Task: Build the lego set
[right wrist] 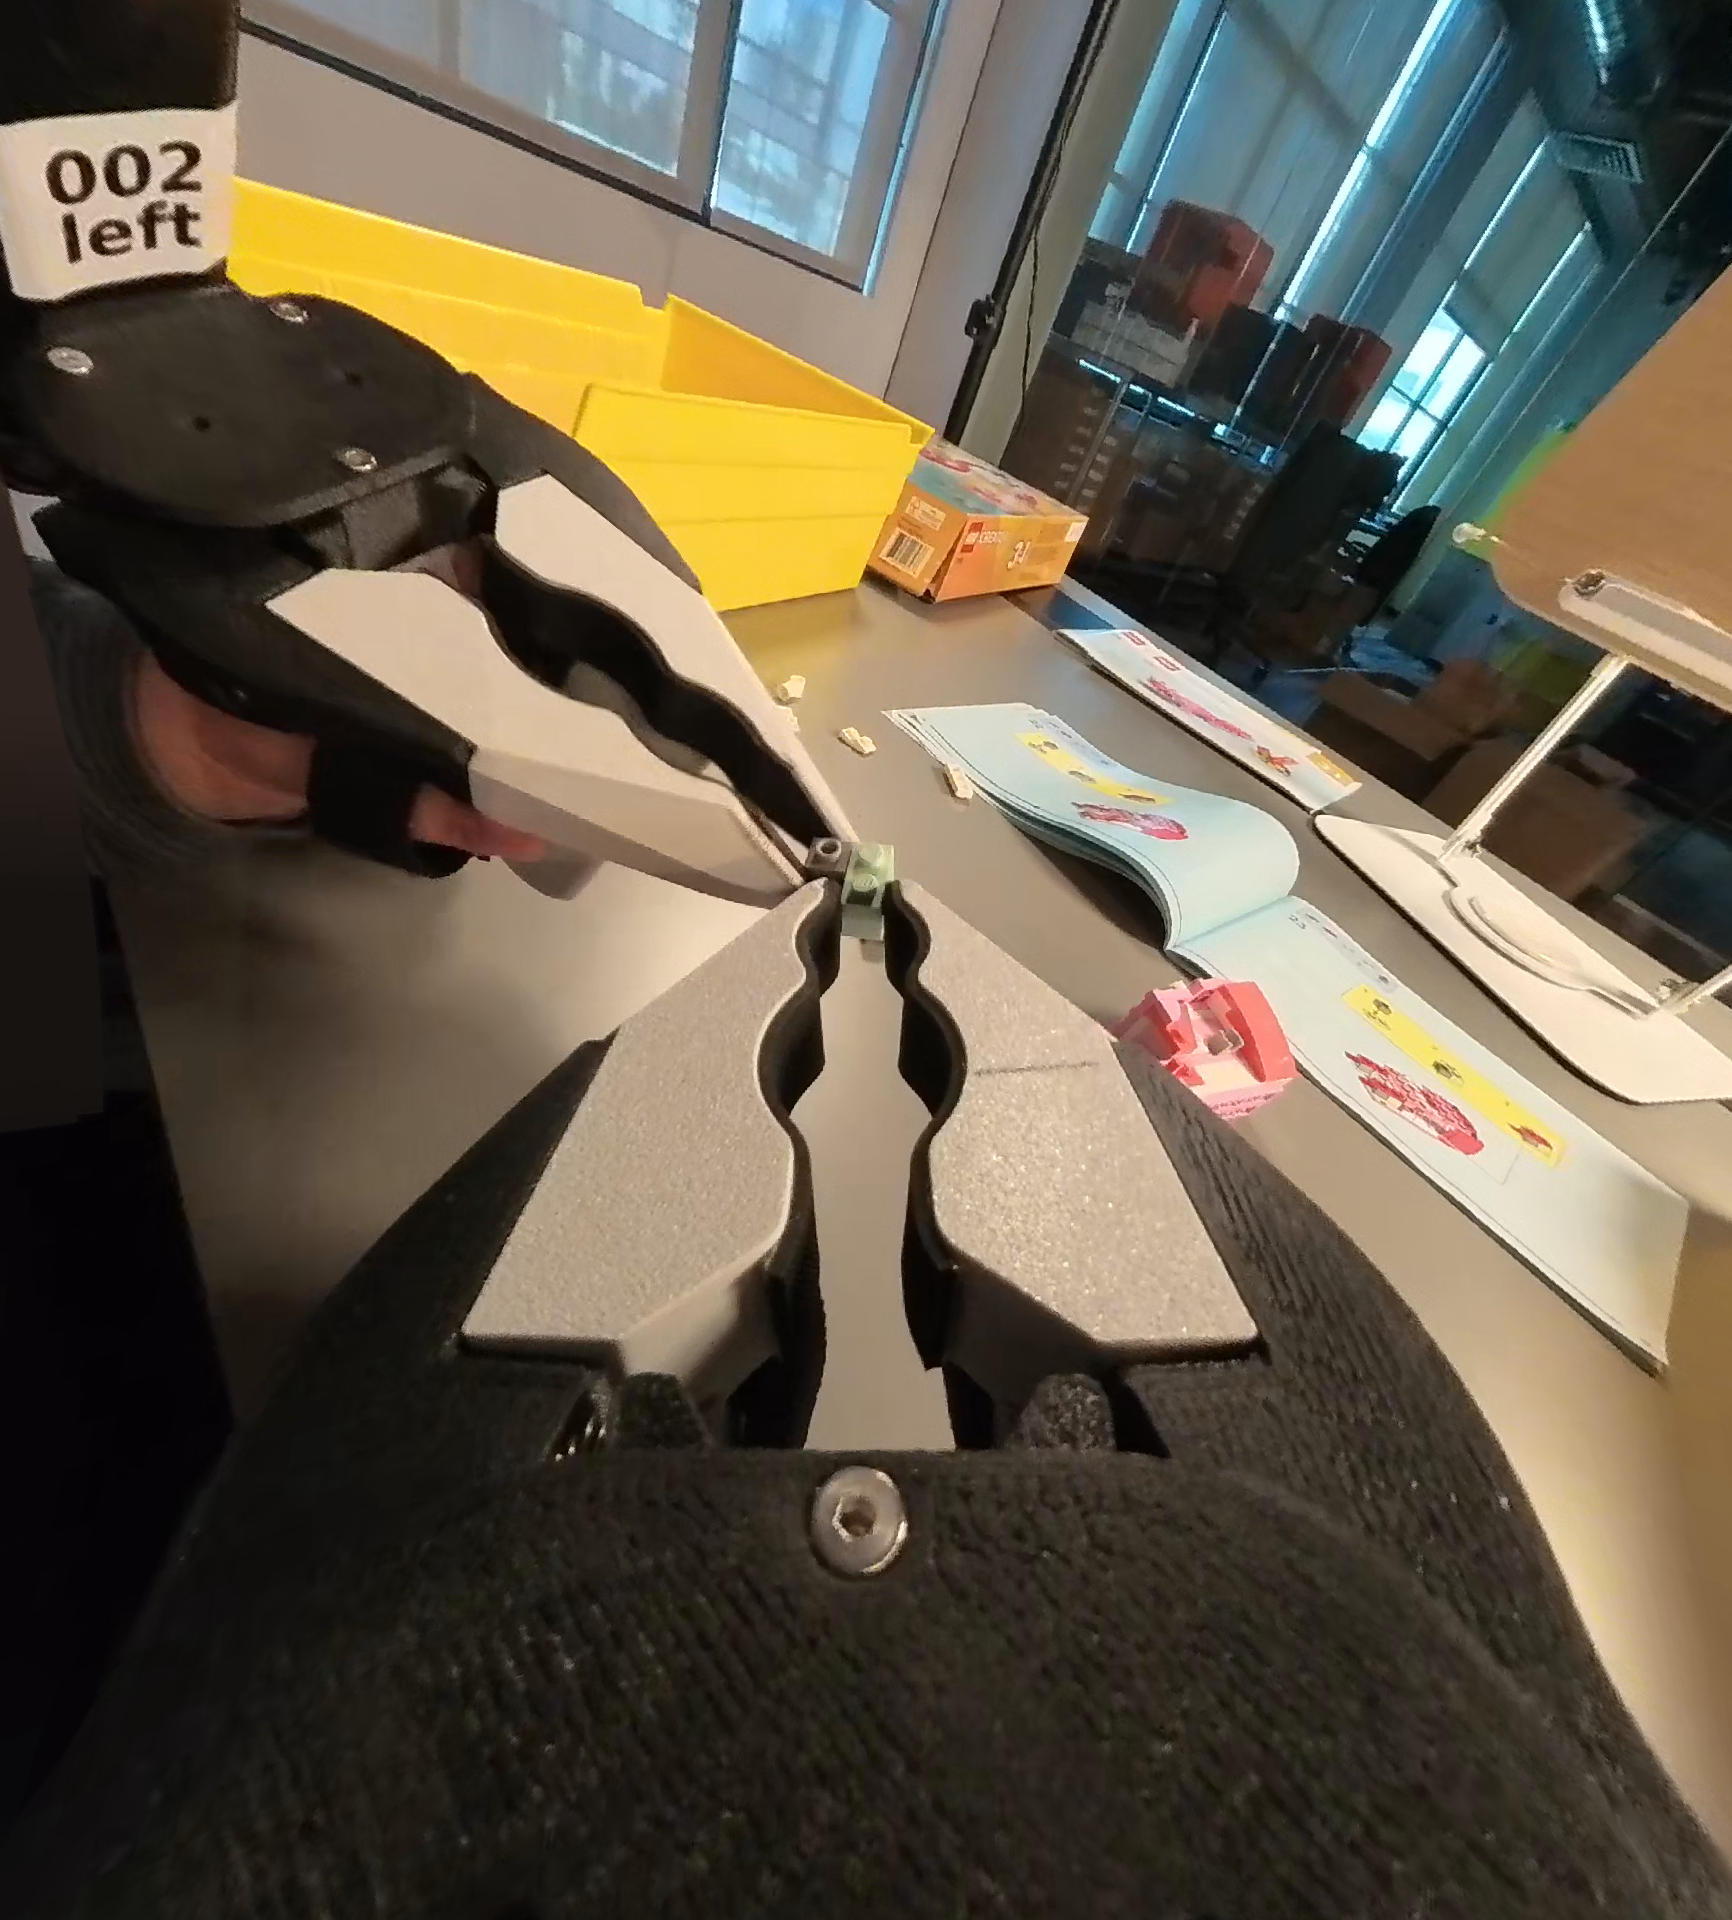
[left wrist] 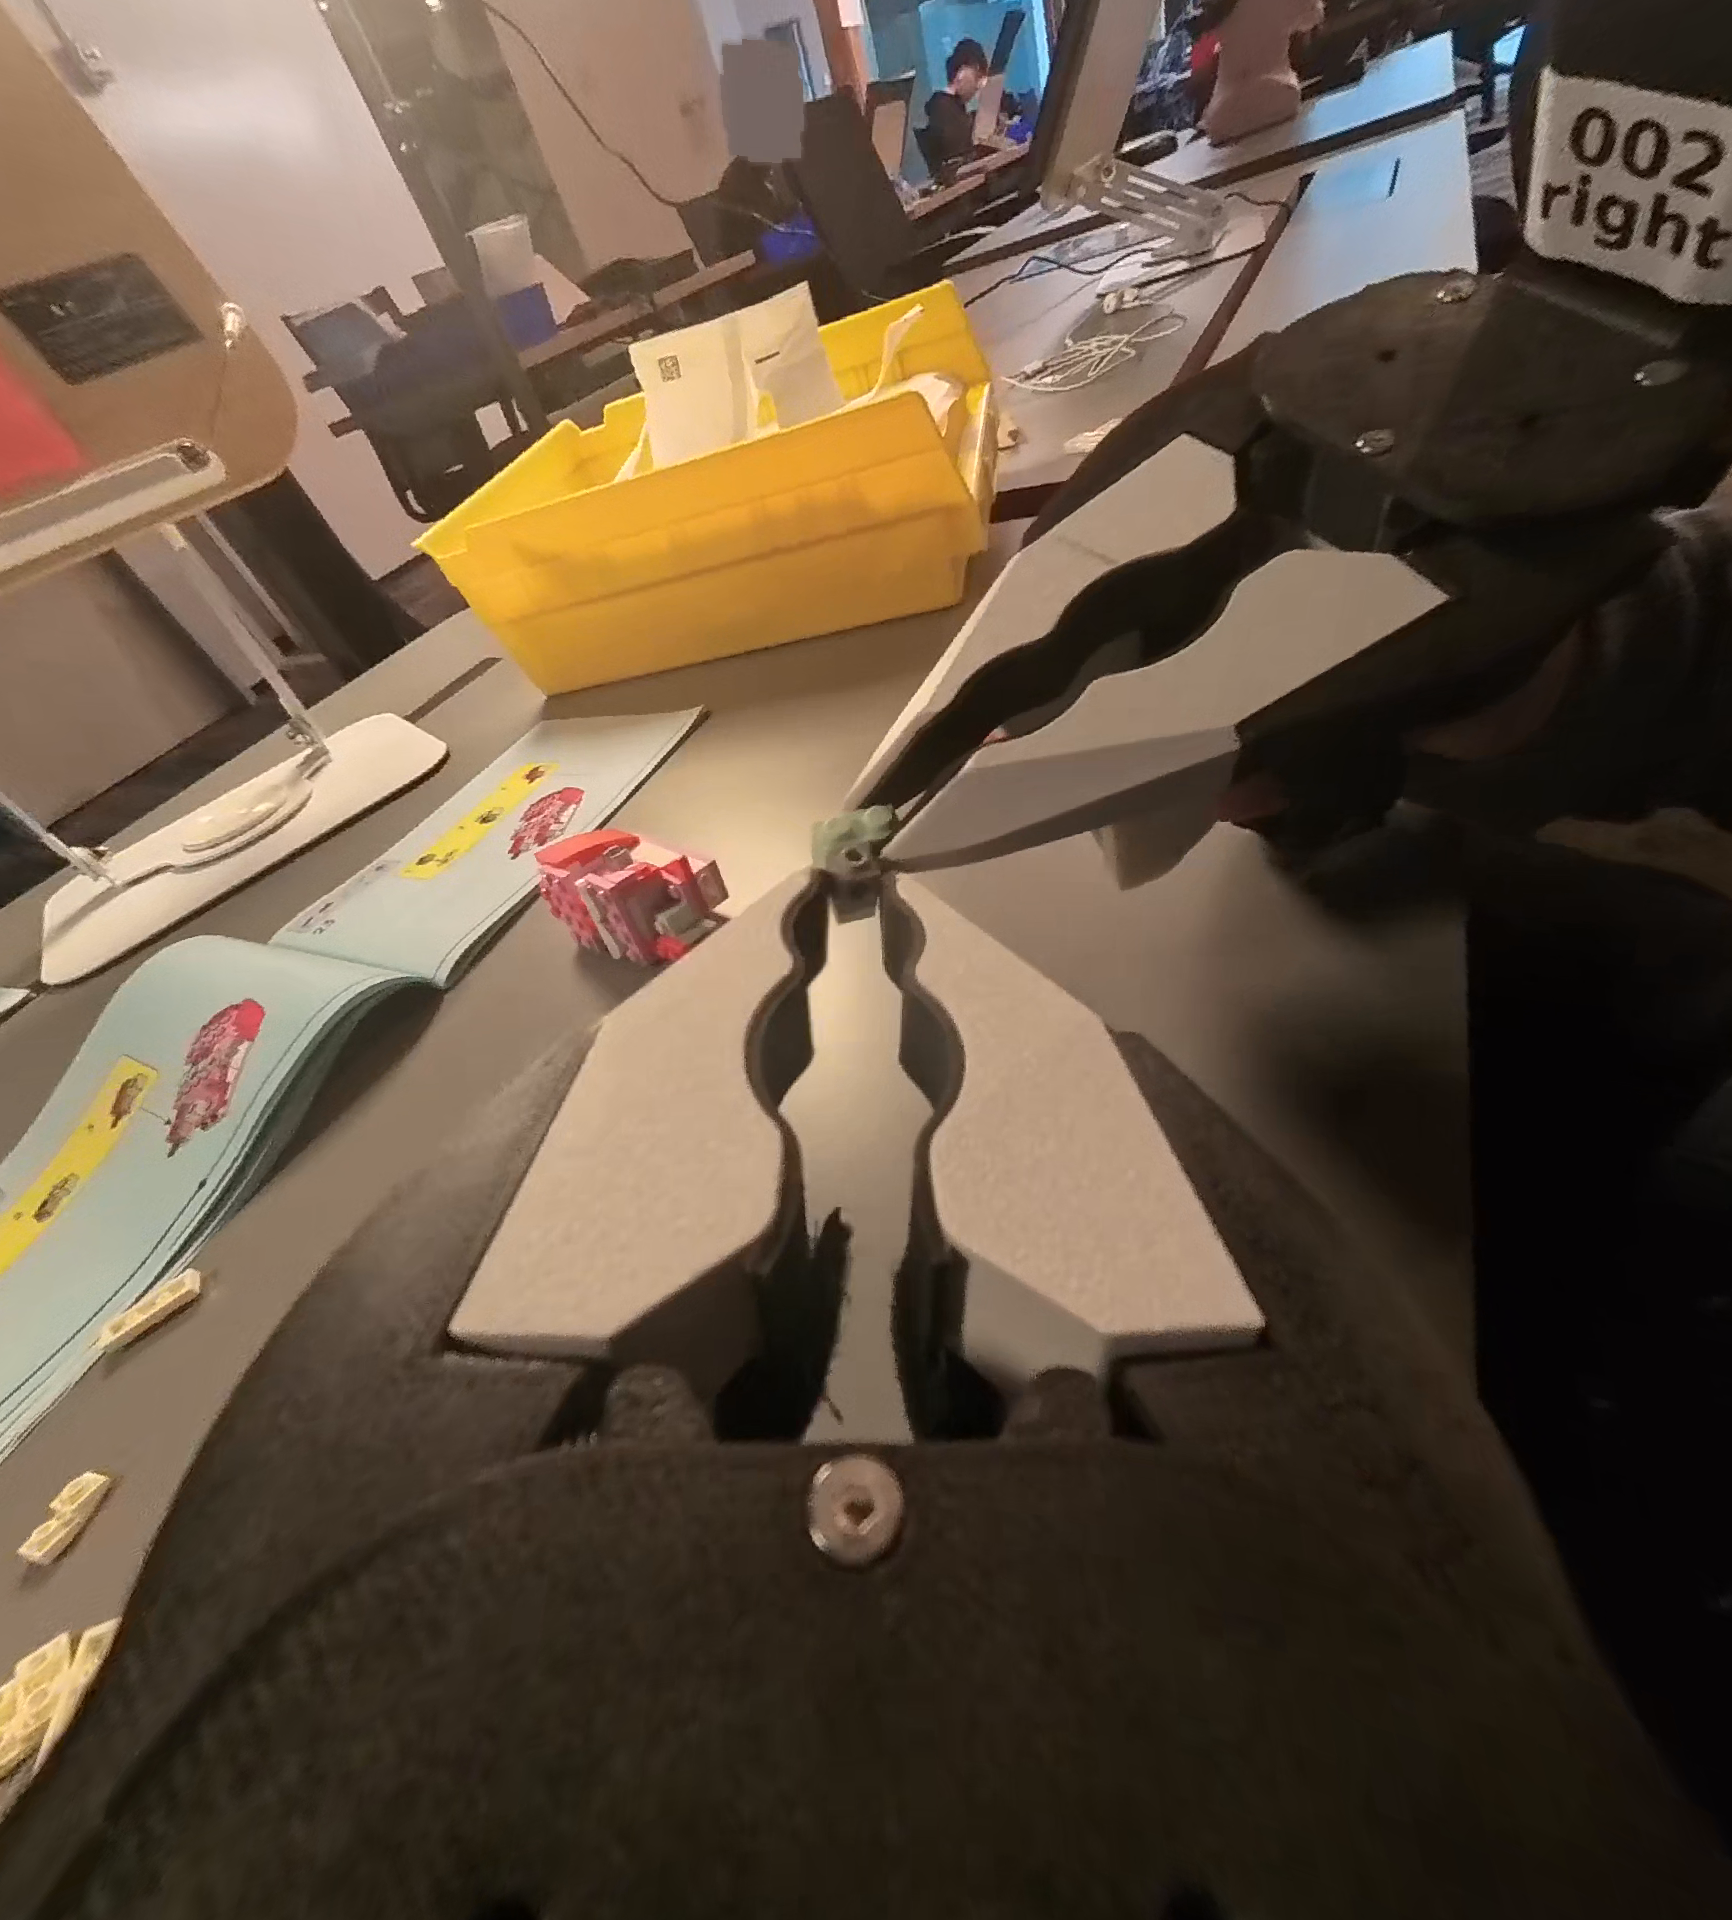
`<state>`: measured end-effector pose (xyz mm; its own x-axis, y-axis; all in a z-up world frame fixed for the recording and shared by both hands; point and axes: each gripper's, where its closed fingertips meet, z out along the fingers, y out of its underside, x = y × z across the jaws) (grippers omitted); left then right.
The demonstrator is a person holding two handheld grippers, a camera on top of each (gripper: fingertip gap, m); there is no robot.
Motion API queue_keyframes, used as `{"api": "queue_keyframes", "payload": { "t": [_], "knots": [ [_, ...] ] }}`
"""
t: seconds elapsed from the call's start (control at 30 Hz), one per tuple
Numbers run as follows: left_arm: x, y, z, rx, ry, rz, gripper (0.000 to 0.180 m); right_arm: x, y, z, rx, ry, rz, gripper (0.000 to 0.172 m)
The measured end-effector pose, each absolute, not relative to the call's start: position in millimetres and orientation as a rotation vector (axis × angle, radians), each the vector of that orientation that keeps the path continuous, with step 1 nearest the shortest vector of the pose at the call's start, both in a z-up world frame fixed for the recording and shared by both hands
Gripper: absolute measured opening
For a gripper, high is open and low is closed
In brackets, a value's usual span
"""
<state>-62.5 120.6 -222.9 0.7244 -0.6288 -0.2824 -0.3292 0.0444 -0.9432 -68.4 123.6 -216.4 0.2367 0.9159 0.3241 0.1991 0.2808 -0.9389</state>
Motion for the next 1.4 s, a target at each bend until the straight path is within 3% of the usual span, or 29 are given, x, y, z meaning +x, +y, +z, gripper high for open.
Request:
{"api": "queue_keyframes", "payload": {
  "t": [0.43, 0.8, 1.03, 1.23, 1.4],
  "knots": [
    [-66.9, 125.4, -224.0, -1.605, 0.746, -0.276, 0.008, -71.9, 128.9, -215.5, -1.255, -1.192, 0.672, 0.006],
    [-81.4, 135.1, -231.8, -1.647, 0.739, -0.089, 0.007, -68.3, 130.8, -207.3, -1.489, -0.983, 1.257, 0.006],
    [-80.6, 135.5, -231.0, -1.658, 0.715, -0.162, 0.007, -46.9, 145.7, -268.8, -1.794, -1.313, 0.802, 0.006],
    [-81.2, 135.9, -229.7, -1.663, 0.696, -0.208, 0.007, -41.2, 149.4, -287.4, -1.879, -1.378, 0.721, 0.007],
    [-82.5, 136.1, -228.4, -1.668, 0.676, -0.254, 0.007, -40.1, 145.6, -295.6, -1.915, -1.393, 0.749, 0.022]
  ]
}}
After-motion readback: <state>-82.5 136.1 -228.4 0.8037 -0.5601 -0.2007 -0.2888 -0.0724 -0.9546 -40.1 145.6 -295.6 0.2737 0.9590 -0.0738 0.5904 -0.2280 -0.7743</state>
